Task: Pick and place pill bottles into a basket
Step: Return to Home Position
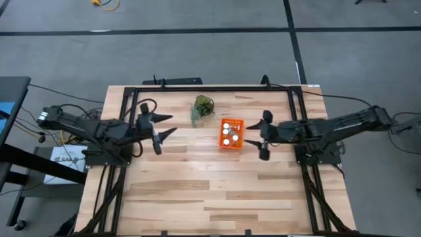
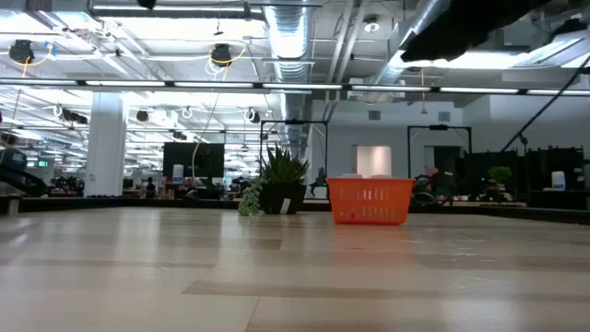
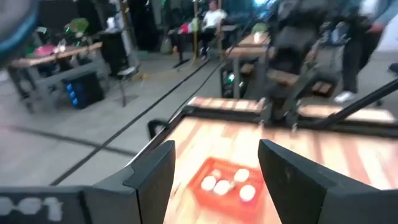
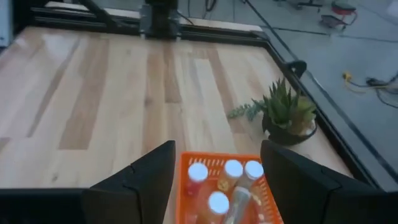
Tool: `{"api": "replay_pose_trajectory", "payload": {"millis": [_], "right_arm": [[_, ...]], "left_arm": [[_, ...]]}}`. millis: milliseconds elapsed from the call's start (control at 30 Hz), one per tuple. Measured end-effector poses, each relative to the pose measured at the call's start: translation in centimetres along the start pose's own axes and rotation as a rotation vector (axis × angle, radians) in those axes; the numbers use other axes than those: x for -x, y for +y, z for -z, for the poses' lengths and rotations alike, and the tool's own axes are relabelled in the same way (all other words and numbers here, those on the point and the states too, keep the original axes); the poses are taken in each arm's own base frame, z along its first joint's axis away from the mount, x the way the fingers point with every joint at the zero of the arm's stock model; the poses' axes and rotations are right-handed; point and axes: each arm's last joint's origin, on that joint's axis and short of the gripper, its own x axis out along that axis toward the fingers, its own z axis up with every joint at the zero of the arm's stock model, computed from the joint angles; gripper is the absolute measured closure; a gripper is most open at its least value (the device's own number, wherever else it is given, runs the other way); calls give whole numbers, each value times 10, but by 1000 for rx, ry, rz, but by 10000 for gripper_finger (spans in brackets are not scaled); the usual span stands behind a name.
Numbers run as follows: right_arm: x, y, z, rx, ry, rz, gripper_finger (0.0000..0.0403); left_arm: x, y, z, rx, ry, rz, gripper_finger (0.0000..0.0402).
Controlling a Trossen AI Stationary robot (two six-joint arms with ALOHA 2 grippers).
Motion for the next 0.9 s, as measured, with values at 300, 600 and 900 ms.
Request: {"api": "replay_pose_trajectory", "payload": {"millis": [300,600,900], "right_arm": [[41,-13,20,-40,134,68,174],[42,-10,28,-166,187,-9,175],[37,-1,47,-112,-97,-256,176]], "left_arm": [[14,10,27,45,59,23,180],[21,13,87,110,-18,108,180],[31,21,130,141,-64,113,180]]}}
